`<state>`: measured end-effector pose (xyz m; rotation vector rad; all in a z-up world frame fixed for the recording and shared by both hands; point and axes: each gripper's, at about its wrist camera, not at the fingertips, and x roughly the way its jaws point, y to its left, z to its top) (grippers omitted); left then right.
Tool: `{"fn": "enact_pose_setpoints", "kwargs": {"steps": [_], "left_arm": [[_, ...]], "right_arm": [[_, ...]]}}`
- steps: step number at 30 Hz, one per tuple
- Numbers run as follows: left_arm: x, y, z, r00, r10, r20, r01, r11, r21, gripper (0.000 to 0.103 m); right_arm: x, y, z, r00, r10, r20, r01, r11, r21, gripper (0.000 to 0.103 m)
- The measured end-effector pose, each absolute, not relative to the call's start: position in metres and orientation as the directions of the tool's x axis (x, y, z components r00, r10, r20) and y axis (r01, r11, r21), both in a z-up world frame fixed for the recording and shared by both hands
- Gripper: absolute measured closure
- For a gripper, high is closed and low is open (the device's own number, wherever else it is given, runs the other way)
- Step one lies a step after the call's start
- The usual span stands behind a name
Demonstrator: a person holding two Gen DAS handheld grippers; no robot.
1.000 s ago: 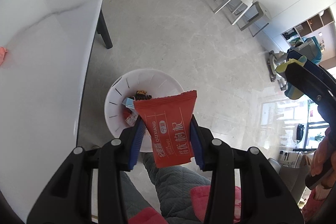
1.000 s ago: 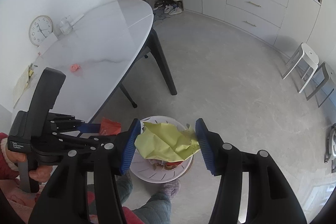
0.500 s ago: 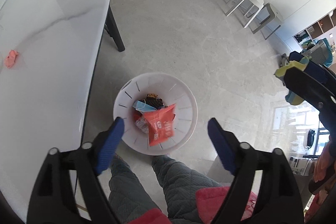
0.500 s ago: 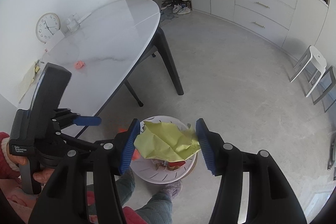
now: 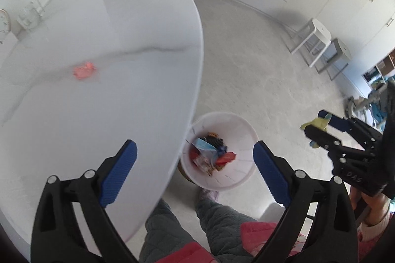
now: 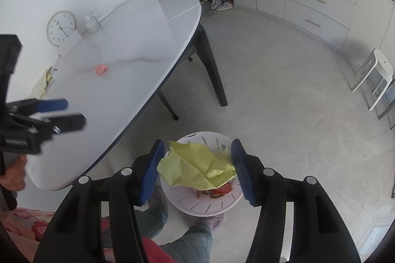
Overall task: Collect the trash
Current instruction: 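Carry the packet and yellow paper over the bin and open both tools, then bring both open tools back over the table toward the clear bottle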
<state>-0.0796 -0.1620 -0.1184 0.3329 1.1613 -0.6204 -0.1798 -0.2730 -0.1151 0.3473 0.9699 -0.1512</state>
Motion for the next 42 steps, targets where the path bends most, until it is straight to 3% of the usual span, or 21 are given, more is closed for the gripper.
{"fn": "enact_pose_setpoints", "kwargs": {"steps": [6,8,9,10,11,20,31,38,42], "left_arm": [[-0.081,-0.145,-0.107,0.278,-0.274,-0.921,0.589,0.806,-0.062,0.012],[-0.083,-0.144,-0.107,0.274,-0.267,-0.924,0.590,0.805,-0.058,0.012],[-0.084,-0.145,-0.107,0.275,-0.264,-0.925,0.589,0.806,-0.055,0.012],[-0.085,-0.145,-0.107,0.275,-0.258,-0.926,0.589,0.807,-0.050,0.012],[-0.085,-0.145,-0.107,0.277,-0.253,-0.927,0.587,0.808,-0.046,0.012],[-0.084,-0.100,-0.102,0.331,-0.186,-0.925,0.426,0.904,-0.029,0.012],[-0.070,0.035,-0.094,0.378,-0.064,-0.923,0.136,0.991,-0.013,0.012],[-0.041,0.110,-0.108,0.373,-0.019,-0.928,0.081,0.997,0.012,0.008],[-0.021,0.134,-0.132,0.323,-0.072,-0.944,0.083,0.995,-0.048,0.008]], "right_arm": [[-0.168,-0.261,-0.132,0.531,0.069,-0.844,0.240,0.944,0.228,0.046],[-0.165,-0.256,-0.137,0.516,0.089,-0.852,0.221,0.947,0.233,0.040],[-0.163,-0.253,-0.141,0.502,0.103,-0.859,0.212,0.948,0.238,0.035],[-0.160,-0.249,-0.146,0.474,0.099,-0.875,0.213,0.951,0.223,0.015],[-0.158,-0.245,-0.149,0.455,0.067,-0.888,0.222,0.957,0.185,0.004],[-0.135,-0.226,-0.147,0.420,0.134,-0.897,0.118,0.973,0.201,0.003],[-0.065,-0.153,-0.092,0.490,0.169,-0.855,-0.074,0.985,0.152,0.003],[-0.027,-0.088,-0.076,0.526,0.208,-0.825,-0.082,0.977,0.195,0.003],[-0.013,-0.051,-0.069,0.529,0.206,-0.823,-0.099,0.978,0.181,0.003]]}}
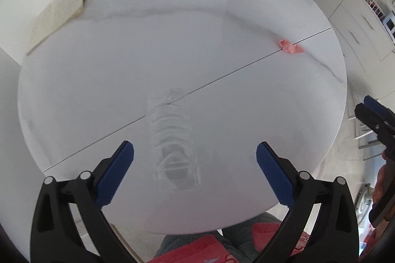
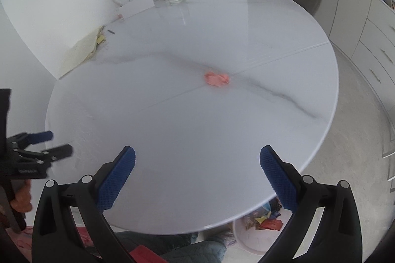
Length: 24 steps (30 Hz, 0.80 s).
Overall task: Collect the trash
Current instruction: 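Bring both open tools back over the table toward the clear bottle, then grasp the clear plastic bottle with the left tool, then grasp the pink crumpled tissue with the right tool while the left tool holds the bottle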
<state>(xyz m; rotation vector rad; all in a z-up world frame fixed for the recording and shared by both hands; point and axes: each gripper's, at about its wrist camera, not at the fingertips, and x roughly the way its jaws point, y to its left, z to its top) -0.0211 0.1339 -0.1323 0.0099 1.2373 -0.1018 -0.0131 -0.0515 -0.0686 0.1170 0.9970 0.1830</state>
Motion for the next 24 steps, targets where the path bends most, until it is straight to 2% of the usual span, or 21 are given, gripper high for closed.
{"fn": "enact_pose_setpoints", "kwargs": {"steps": [6,14,16,18,24], "left_arm": [[0.003,0.152,-0.180,0.219,-0.130,-0.967,0.083,0.990,-0.114,0.008],[0.017,0.144,-0.202,0.182,-0.155,-0.971,0.097,0.986,-0.139,0.009],[0.022,0.142,-0.204,0.176,-0.167,-0.970,0.090,0.984,-0.153,0.022],[0.023,0.142,-0.212,0.138,-0.180,-0.974,0.088,0.982,-0.169,0.040],[0.020,0.136,-0.211,0.156,-0.161,-0.974,0.105,0.984,-0.146,0.044]], "right_arm": [[-0.006,-0.019,-0.058,0.520,0.192,-0.832,-0.111,0.981,0.157,0.003],[0.002,0.006,-0.059,0.482,0.160,-0.861,-0.123,0.986,0.115,0.003],[0.002,0.007,-0.059,0.478,0.153,-0.865,-0.119,0.987,0.109,0.003],[0.000,0.006,-0.059,0.477,0.147,-0.867,-0.110,0.988,0.107,0.003],[0.000,0.003,-0.063,0.470,0.136,-0.872,-0.087,0.990,0.108,0.003]]}}
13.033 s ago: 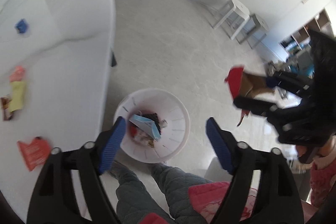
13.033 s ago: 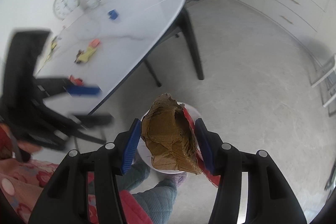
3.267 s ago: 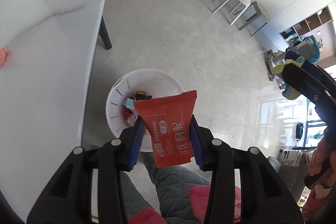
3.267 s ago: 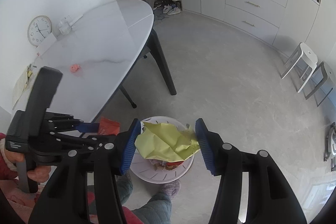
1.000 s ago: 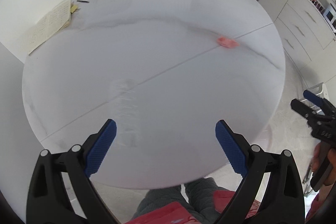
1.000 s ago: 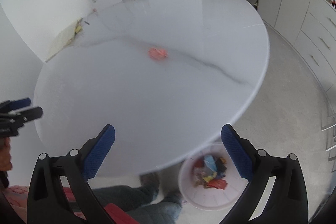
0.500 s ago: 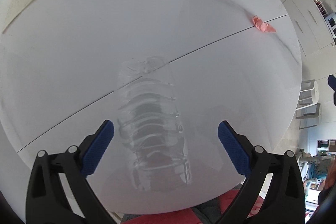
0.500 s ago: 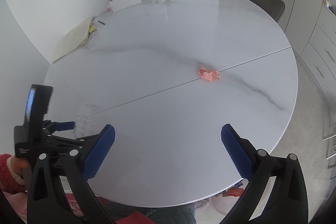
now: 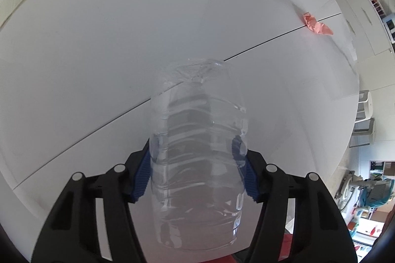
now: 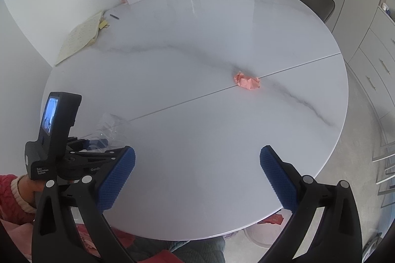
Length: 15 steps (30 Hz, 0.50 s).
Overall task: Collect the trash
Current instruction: 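Grasp the pink crumpled tissue with the right tool while the left tool holds the bottle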
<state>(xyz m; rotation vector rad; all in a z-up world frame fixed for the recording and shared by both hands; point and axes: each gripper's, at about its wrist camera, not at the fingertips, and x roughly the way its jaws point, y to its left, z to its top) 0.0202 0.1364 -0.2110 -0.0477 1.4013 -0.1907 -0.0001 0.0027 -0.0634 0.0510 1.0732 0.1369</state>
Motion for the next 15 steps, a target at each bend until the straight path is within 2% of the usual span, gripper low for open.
{"fn": "enact_pose_setpoints", "kwargs": {"steps": [11,15], "left_arm": [[-0.005,0.118,-0.151,0.234,-0.221,-0.947,0.153,0.970,-0.189,0.043],[-0.011,0.107,-0.129,0.254,-0.243,-0.936,0.148,0.966,-0.210,0.043]], "right_arm": [[0.000,-0.004,-0.060,0.483,0.141,-0.864,-0.101,0.989,0.105,0.003],[0.006,-0.011,-0.060,0.473,0.164,-0.866,-0.154,0.983,0.103,0.003]]}}
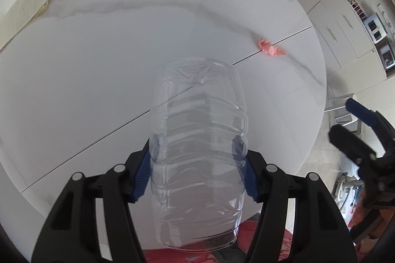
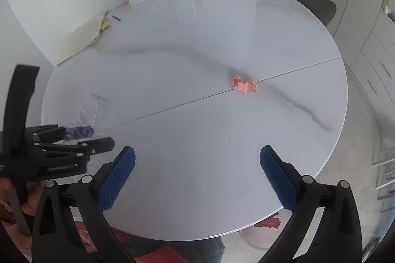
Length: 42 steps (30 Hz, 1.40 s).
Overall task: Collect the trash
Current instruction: 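Grasp the pink crumpled tissue with the right tool while the left tool holds the bottle, then lift the bottle with the left tool while the right tool lifts the pink tissue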
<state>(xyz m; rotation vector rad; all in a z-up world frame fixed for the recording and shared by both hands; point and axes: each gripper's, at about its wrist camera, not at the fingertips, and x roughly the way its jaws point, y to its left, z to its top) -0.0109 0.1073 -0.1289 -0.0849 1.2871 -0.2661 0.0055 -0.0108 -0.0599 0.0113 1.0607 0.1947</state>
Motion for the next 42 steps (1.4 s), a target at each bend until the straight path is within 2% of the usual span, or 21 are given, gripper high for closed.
{"fn": "enact_pose_setpoints", "kwargs": {"steps": [5,10,18,20,25,28,30,32,33,34,42], "left_arm": [[-0.003,0.101,-0.126,0.256,-0.254,-0.933,0.111,0.966,-0.233,0.043],[0.006,0.112,-0.121,0.274,-0.248,-0.929,0.032,0.968,-0.249,0.043],[0.026,0.104,-0.113,0.306,-0.177,-0.935,-0.136,0.964,-0.227,0.043],[0.030,0.103,-0.113,0.297,-0.142,-0.944,-0.193,0.960,-0.205,0.043],[0.016,0.102,-0.107,0.299,-0.070,-0.952,-0.253,0.956,-0.149,0.043],[0.016,0.095,-0.113,0.296,-0.063,-0.953,-0.290,0.945,-0.153,0.043],[0.019,0.095,-0.114,0.294,-0.066,-0.953,-0.301,0.940,-0.158,0.043],[0.022,0.094,-0.114,0.288,-0.065,-0.955,-0.299,0.942,-0.154,0.043],[0.025,0.096,-0.114,0.286,-0.066,-0.956,-0.295,0.943,-0.153,0.043],[0.026,0.095,-0.114,0.284,-0.064,-0.957,-0.291,0.945,-0.149,0.043],[0.029,0.094,-0.117,0.275,-0.061,-0.960,-0.281,0.949,-0.141,0.043]], "right_arm": [[0.034,-0.023,-0.068,0.425,0.195,-0.884,-0.271,0.959,0.081,0.003],[0.085,-0.039,-0.082,0.332,0.243,-0.911,-0.478,0.876,0.059,0.003],[0.178,-0.044,-0.124,0.156,0.194,-0.968,-0.750,0.661,0.012,0.004],[0.189,-0.042,-0.136,0.120,0.176,-0.977,-0.778,0.628,0.018,0.012],[0.195,-0.030,-0.155,0.071,0.149,-0.986,-0.833,0.553,0.023,0.017],[0.195,-0.028,-0.162,0.066,0.124,-0.990,-0.850,0.527,0.009,0.026],[0.198,-0.028,-0.167,0.075,0.100,-0.992,-0.846,0.533,-0.010,0.035],[0.202,-0.031,-0.167,0.076,0.109,-0.991,-0.841,0.541,-0.005,0.054],[0.204,-0.031,-0.166,0.081,0.109,-0.991,-0.840,0.543,-0.009,0.060],[0.206,-0.032,-0.165,0.074,0.112,-0.991,-0.838,0.546,-0.001,0.074],[0.216,-0.037,-0.163,0.069,0.123,-0.990,-0.840,0.543,0.008,0.074]]}}
